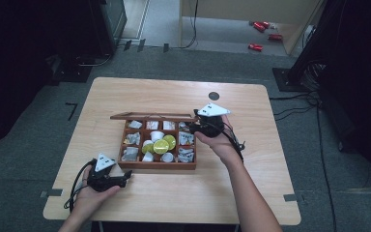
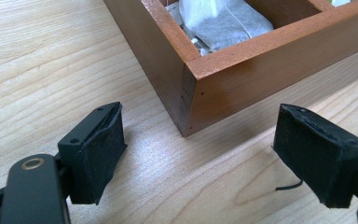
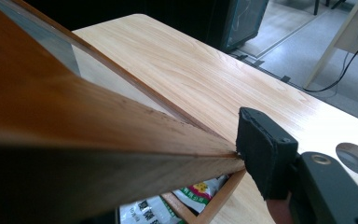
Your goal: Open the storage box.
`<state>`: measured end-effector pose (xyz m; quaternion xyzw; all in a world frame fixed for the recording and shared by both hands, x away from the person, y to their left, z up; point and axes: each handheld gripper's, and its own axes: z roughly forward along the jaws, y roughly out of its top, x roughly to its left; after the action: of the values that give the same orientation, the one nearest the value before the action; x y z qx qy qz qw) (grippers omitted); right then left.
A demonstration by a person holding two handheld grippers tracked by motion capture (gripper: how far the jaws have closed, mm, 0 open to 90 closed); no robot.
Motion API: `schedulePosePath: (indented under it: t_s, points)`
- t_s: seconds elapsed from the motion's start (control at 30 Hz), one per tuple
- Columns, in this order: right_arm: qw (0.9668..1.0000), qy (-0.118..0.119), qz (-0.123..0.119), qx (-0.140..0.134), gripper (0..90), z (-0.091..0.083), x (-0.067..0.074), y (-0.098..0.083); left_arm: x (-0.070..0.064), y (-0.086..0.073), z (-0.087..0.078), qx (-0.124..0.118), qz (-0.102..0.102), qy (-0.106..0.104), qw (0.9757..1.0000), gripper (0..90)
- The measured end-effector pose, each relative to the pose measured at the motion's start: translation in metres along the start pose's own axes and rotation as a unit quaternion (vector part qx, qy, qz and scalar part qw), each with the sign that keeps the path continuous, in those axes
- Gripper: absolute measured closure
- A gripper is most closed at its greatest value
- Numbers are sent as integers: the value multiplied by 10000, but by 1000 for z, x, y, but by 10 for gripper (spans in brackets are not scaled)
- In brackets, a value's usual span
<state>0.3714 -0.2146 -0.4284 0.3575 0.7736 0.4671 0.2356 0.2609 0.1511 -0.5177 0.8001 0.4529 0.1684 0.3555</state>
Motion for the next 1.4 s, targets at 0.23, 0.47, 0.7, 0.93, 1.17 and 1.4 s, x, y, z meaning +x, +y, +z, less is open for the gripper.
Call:
schedulePosePath:
  t_s: [0.23, 0.47, 0.7, 0.93, 1.17, 1.4]
  points:
    - [9999, 71, 89, -62, 458, 12, -8, -4, 0, 0, 0, -7, -20, -22, 10000, 169]
    - [9998, -31, 195, -102, 469, 18, -13, -7, 1, 0, 0, -10, -23, -28, 10000, 169]
    - [9997, -2, 229, -104, 470, 25, -17, -10, 1, 0, 0, -14, -19, -38, 10000, 169]
    - [9998, 88, 94, -162, 476, 30, -20, -15, 1, 0, 0, -13, -30, -68, 10000, 170]
    - [9997, 123, 120, -176, 474, 35, -23, -18, 1, 0, 0, -14, -33, -69, 10000, 170]
    - [9996, 170, 150, -175, 471, 36, -25, -18, 2, 0, 0, -26, -47, -79, 10000, 170]
